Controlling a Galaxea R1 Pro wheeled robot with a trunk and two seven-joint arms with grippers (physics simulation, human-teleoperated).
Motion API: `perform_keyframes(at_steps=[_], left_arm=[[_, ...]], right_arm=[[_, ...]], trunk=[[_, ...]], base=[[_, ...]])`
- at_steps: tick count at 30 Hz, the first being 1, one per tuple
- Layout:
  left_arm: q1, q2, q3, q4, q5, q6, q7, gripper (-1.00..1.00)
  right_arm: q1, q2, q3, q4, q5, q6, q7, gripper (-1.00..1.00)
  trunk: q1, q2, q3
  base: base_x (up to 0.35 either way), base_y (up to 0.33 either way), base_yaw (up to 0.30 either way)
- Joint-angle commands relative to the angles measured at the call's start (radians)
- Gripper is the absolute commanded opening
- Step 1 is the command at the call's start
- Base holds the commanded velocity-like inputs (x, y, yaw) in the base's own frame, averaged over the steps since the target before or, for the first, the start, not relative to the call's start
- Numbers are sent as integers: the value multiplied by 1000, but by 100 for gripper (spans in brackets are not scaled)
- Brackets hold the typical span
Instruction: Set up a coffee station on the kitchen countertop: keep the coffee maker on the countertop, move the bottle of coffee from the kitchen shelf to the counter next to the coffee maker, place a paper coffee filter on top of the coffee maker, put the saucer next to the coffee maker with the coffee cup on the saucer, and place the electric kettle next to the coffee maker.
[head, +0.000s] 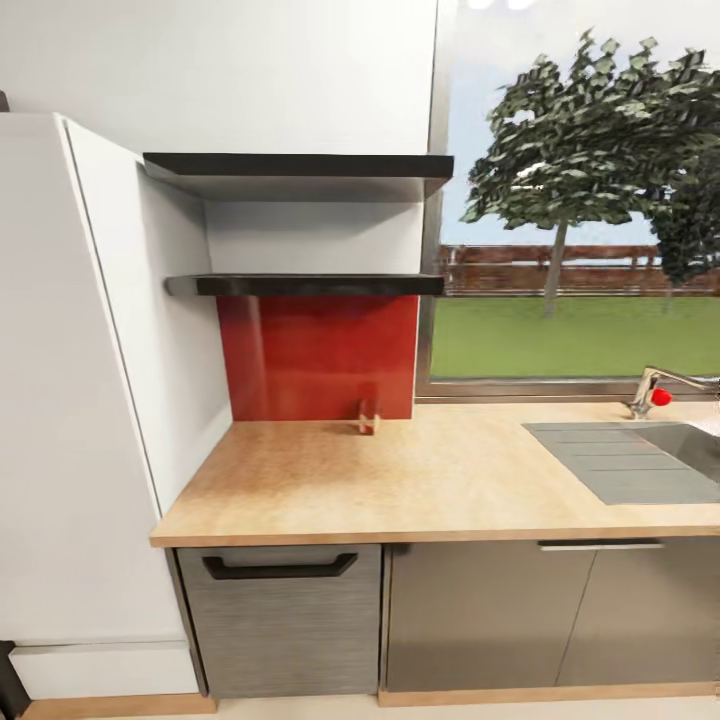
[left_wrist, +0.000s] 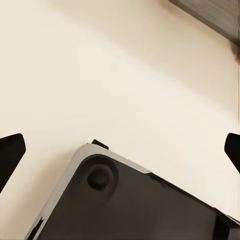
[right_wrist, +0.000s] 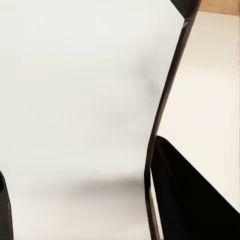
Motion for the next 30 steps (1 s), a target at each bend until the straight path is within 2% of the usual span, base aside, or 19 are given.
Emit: perform_keyframes(at_steps=[1,10,30], left_arm=[[1,0,-3,-1,11,-1,-5,100],[1,1,-3,-1,13,-1,-5,100],[2,1,-3,14,10,-1,-5,100]], right_arm=[[-1,-3,-9,3,5,-6,5,-100],[-1,16,-12,1,-8,-4,-7,-100],[-1,19,-12,1,-8,-8,-22,-100]], trunk=[[0,0,0],[0,0,0],[0,0,0]], base=[[0,-290,0],[0,-290,0],[0,-290,0]])
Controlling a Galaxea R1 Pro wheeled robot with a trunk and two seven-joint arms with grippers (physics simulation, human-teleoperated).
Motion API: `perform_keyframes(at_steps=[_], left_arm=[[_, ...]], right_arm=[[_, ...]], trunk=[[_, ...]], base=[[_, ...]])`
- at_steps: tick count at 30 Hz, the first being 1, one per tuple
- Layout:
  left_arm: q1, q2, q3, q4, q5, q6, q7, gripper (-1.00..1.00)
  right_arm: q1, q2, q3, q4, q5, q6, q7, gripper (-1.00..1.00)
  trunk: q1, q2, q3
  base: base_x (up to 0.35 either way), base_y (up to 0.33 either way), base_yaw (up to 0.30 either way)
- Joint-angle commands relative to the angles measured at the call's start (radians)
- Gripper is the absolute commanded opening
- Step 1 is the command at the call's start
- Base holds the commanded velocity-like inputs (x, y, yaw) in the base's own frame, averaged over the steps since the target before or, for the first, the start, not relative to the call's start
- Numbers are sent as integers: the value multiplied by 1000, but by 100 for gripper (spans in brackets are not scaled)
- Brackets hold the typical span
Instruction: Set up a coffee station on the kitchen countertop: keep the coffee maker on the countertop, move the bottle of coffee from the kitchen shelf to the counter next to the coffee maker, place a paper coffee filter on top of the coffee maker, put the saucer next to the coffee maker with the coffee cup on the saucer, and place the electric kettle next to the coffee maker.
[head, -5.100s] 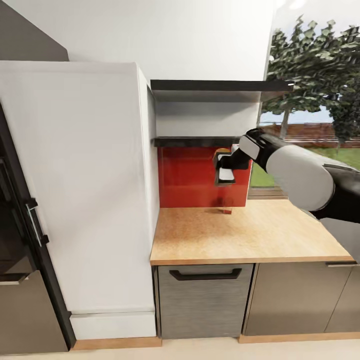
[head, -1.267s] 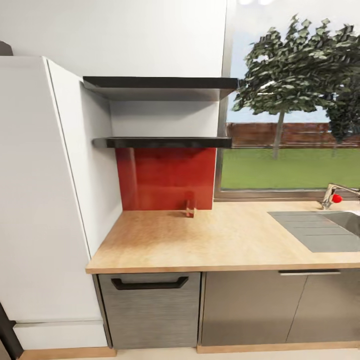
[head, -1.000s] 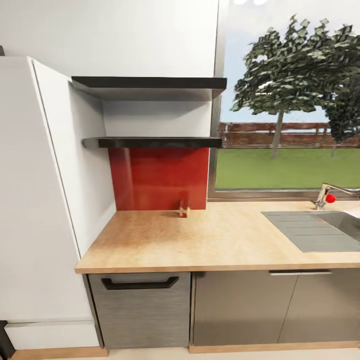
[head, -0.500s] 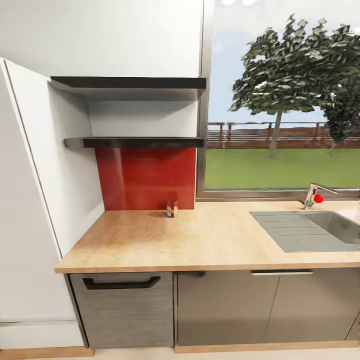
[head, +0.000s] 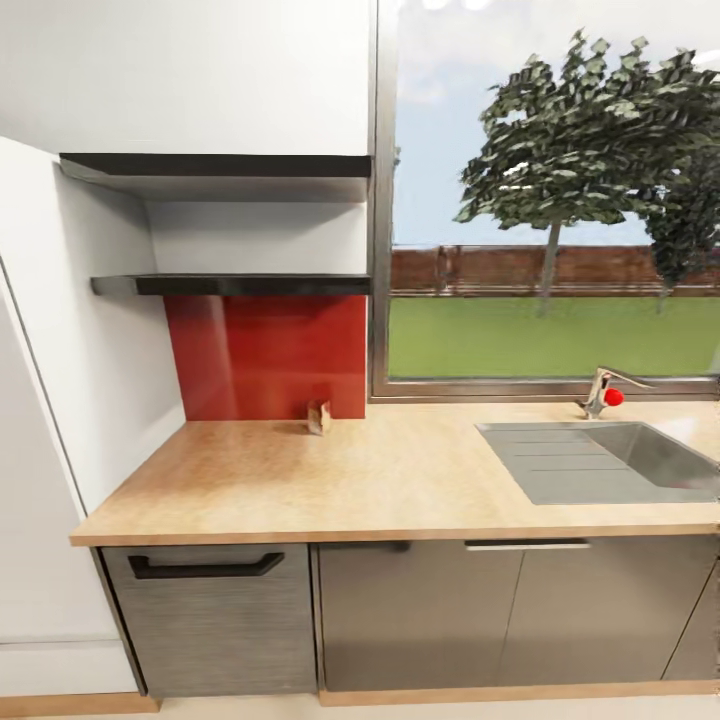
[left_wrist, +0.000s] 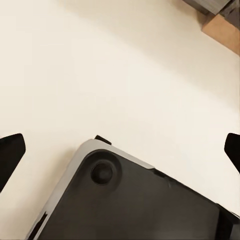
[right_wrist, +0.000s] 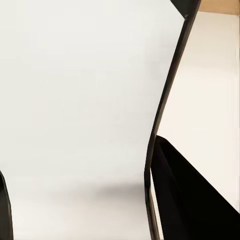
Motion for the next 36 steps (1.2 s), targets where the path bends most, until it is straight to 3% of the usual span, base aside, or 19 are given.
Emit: perform_keyframes(at_steps=[1,36], left_arm=[[1,0,-3,-1,10,-1,-5,100],[0,1,-3,-1,10,-1,-6,100]], right_arm=[[-1,0,-9,3,5,-6,1,-100],[-1,4,-10,3,5,-8,0,-100]], trunk=[[0,0,0],[0,0,0]], base=[[0,-290,0],[0,-290,0]])
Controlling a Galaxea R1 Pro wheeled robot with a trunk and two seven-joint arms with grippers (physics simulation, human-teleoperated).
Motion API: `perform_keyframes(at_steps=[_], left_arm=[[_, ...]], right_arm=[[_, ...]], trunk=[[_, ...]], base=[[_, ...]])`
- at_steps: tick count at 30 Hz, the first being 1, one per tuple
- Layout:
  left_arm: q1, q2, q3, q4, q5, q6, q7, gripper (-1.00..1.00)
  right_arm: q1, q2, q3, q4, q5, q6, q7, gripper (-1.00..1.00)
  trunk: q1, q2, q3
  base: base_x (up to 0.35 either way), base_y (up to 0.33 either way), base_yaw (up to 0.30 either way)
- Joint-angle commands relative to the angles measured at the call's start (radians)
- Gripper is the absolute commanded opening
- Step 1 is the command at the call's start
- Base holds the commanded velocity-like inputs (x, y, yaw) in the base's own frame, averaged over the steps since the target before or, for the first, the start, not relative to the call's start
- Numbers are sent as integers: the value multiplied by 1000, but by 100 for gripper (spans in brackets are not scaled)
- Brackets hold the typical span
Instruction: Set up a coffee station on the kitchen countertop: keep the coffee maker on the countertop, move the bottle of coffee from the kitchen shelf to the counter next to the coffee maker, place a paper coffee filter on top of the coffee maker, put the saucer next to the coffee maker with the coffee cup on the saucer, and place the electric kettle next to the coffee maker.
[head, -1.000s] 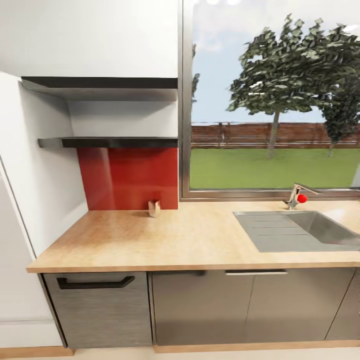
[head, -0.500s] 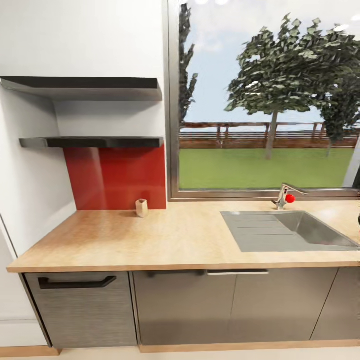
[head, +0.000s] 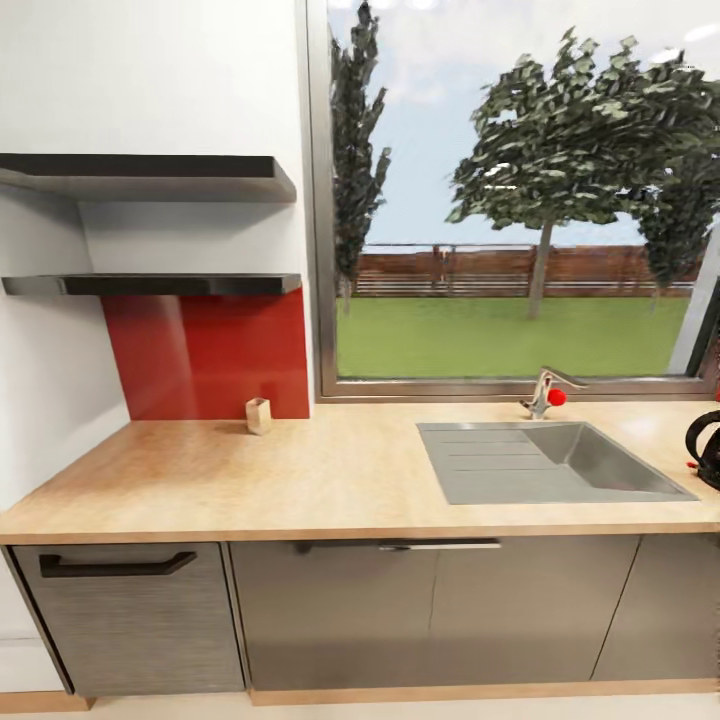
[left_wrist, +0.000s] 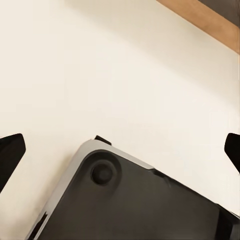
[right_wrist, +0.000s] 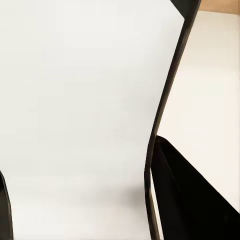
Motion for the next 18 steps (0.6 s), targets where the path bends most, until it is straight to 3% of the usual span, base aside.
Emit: perform_keyframes(at_steps=[1,18], left_arm=[[1,0,-3,-1,11,-1,-5,100],[1,0,-3,0,11,-1,-5,100]], right_arm=[[-1,-1,-9,3,5,-6,2,-100],[-1,-1,-9,3,7,-6,2,-100]], trunk=[[0,0,0],[0,0,0]], base=[[0,-290,0],[0,-290,0]])
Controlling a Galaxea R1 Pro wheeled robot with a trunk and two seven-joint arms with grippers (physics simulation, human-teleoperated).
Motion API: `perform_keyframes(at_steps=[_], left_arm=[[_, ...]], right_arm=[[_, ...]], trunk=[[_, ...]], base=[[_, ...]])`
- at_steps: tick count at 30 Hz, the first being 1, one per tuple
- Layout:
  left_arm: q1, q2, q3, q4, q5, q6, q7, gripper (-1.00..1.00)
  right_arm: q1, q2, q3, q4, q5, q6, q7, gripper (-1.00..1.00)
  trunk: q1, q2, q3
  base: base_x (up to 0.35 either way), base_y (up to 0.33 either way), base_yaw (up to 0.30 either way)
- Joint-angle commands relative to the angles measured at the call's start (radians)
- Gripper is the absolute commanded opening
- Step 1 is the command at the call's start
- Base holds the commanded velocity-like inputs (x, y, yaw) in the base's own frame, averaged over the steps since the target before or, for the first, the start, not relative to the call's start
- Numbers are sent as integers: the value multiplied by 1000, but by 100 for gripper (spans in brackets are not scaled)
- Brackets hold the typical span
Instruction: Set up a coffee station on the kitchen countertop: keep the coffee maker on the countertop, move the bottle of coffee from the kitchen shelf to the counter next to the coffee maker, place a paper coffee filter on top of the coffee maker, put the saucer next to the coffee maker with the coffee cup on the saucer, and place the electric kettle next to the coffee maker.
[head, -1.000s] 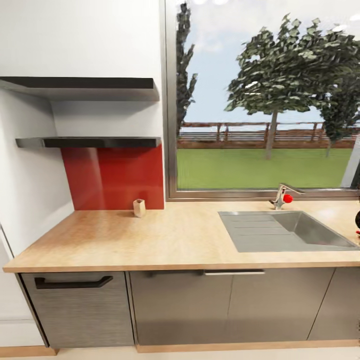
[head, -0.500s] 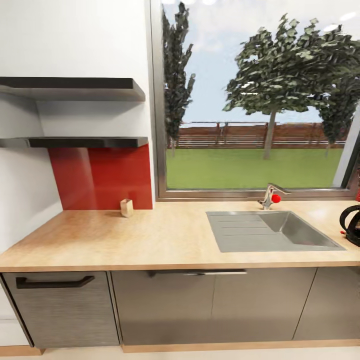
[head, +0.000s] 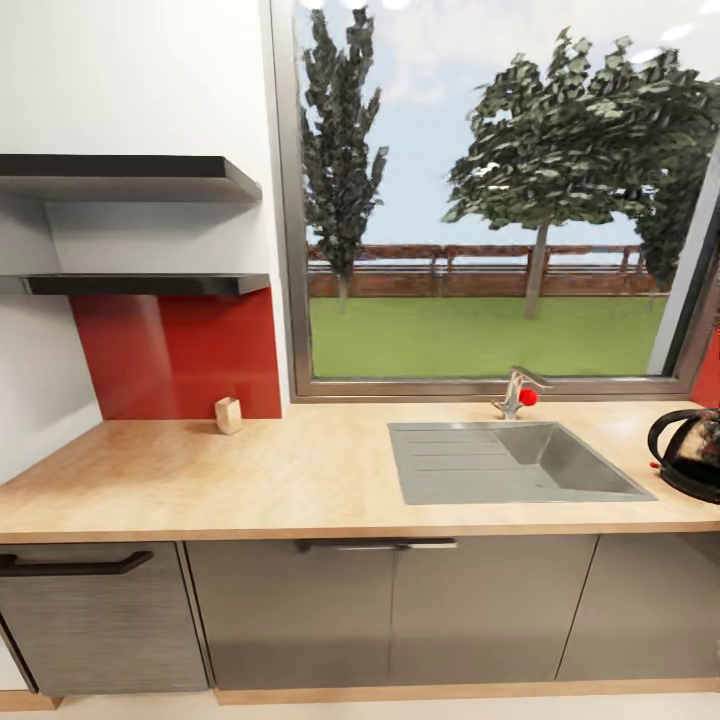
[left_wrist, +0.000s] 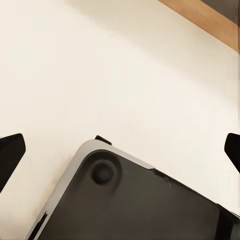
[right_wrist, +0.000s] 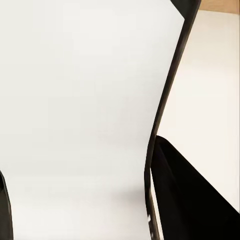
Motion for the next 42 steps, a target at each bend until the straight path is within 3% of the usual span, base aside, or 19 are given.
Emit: perform_keyframes(at_steps=[1,42], left_arm=[[1,1,-3,-1,11,-1,-6,100],[1,0,-3,0,11,-1,-6,100]], right_arm=[[-1,-1,-10,3,5,-6,2,-100],[-1,3,-9,3,6,-7,2,-100]], trunk=[[0,0,0],[0,0,0]], base=[[0,-290,0],[0,-290,0]])
